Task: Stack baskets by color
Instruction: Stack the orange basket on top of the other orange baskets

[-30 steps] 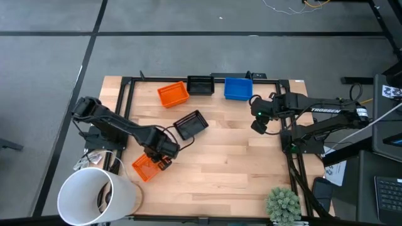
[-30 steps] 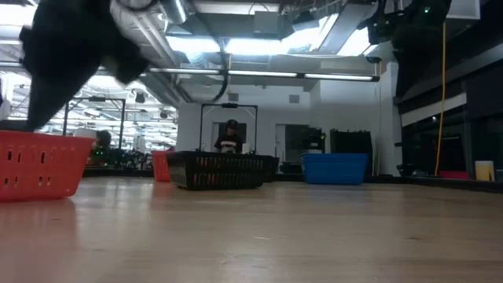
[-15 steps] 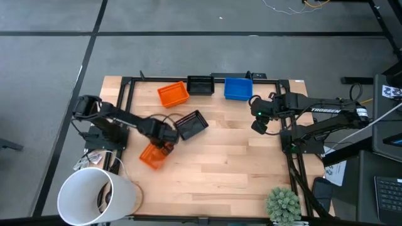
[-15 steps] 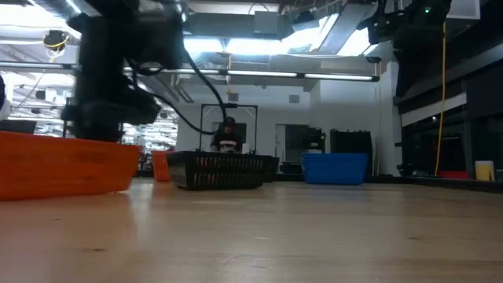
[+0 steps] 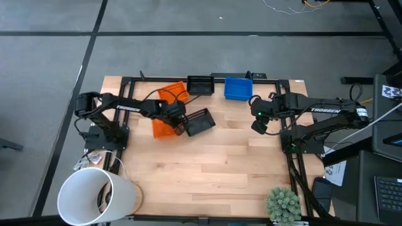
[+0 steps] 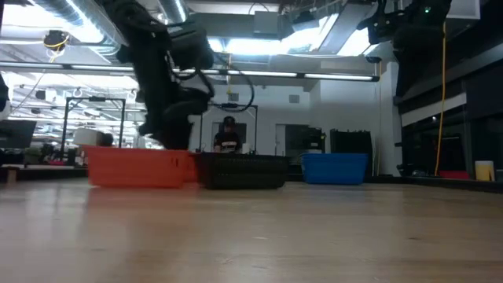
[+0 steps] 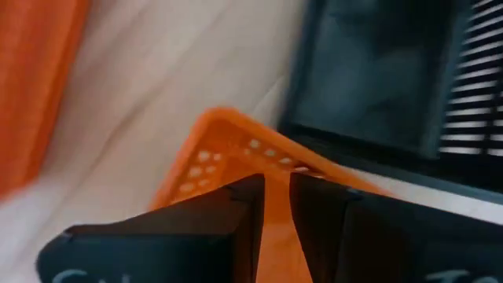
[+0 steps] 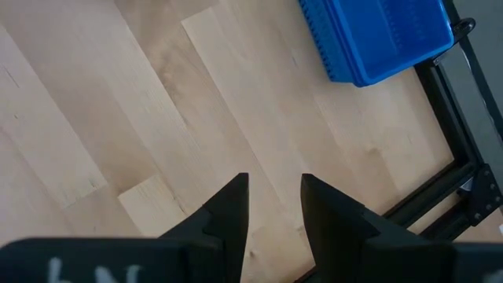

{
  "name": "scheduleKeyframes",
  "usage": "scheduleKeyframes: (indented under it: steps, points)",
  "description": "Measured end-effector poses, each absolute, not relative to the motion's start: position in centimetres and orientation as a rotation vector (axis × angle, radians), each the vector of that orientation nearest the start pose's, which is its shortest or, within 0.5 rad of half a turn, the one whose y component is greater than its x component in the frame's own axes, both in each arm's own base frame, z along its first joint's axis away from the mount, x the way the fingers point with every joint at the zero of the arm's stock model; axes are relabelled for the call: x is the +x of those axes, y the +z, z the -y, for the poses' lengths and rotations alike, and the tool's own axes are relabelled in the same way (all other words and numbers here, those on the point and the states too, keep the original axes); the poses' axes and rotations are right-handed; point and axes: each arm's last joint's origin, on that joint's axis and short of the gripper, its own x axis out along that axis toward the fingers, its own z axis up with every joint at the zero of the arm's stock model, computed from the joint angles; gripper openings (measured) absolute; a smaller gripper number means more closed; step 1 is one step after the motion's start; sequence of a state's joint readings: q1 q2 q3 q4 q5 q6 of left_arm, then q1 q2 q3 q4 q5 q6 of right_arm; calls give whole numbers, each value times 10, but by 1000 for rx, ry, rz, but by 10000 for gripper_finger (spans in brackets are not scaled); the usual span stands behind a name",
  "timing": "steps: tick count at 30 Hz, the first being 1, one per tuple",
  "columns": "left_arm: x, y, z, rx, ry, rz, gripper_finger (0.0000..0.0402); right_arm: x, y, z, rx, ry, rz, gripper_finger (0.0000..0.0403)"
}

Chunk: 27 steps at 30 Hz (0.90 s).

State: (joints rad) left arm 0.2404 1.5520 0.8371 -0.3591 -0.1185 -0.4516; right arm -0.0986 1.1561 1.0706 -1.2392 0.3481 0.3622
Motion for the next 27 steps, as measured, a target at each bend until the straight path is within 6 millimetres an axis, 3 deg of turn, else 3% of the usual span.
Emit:
scheduleKeyframes:
  steps: [7,16,24,27]
  points:
    - [292,177,-69,-441,449,-829,55,184,292,28,136,-610,-1234,116]
    - [277,179,-65,-485,510,-986,55,184,292,28,134,-609,-1235,116]
    - [293,205,-56,-205,343,-983,55,185,292,28,134,-610,-1226,116]
    - [298,216,-59,-116,353,-956,55,185,292,28,134,-610,-1226,116]
